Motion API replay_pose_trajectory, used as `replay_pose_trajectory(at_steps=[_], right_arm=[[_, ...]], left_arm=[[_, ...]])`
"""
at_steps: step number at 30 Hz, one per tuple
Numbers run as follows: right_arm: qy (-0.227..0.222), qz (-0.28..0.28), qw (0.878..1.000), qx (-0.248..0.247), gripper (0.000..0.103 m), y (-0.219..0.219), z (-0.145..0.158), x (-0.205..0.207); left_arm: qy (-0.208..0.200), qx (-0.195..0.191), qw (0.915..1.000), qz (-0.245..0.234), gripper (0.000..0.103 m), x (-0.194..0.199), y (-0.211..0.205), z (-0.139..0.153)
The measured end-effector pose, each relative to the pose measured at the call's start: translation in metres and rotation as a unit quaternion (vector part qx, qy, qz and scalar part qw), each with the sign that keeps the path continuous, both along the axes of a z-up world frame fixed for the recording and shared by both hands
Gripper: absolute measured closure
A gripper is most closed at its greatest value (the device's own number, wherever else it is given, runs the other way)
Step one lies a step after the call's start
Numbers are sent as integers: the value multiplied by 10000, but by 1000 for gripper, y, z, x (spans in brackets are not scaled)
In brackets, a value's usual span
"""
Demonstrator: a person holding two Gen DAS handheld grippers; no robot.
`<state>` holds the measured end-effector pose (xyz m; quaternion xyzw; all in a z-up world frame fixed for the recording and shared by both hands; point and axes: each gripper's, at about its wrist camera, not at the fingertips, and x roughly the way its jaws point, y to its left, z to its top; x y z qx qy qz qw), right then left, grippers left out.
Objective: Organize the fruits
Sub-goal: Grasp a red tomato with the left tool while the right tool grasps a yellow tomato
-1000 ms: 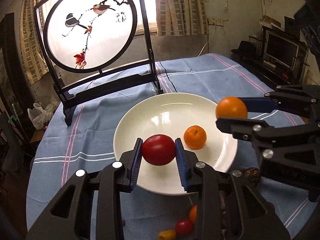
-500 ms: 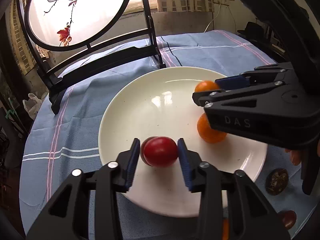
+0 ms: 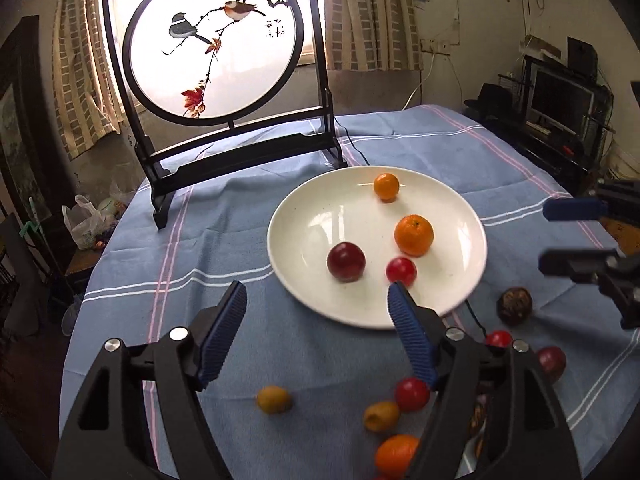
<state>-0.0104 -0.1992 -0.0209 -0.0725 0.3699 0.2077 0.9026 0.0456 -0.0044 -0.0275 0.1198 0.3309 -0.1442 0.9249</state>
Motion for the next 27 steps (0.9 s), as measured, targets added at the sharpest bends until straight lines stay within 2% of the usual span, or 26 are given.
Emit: replay_pose_trajectory(at_steps=[4,7,9,14,15,16,19,25,27], right_arm=[[265,594,9972,-357,44,15,-34,-66],[487,803,9930,-718,46,23,-61,-90],[560,727,9915,-928,47,25,-74,-92],[761,722,9905,-889,56,29,-91,-77],[779,790,9898,-891,58,31,-93,-76],[806,863,9892,-869,65,34,-95,-74],[742,920,9872,-1069,67,40,-94,-77],[756,662,9905,-937,67,22,-84,-84],[728,545,9918,-893,67,16,-81,-85]], left_arm=[[129,93,9997,-211,31,-40,16,-13],[373,217,9978,-506,31,-66,22,-30],[538,269,9964,-606,31,-79,27,-43],[861,402,9927,-740,31,-96,29,-68],[887,398,9924,-749,31,-96,29,-70],[917,400,9921,-754,31,-96,28,-73],[1052,438,9906,-757,31,-90,23,-81],[1215,485,9866,-976,31,-87,8,-93],[1324,447,9853,-986,43,-83,5,-95]])
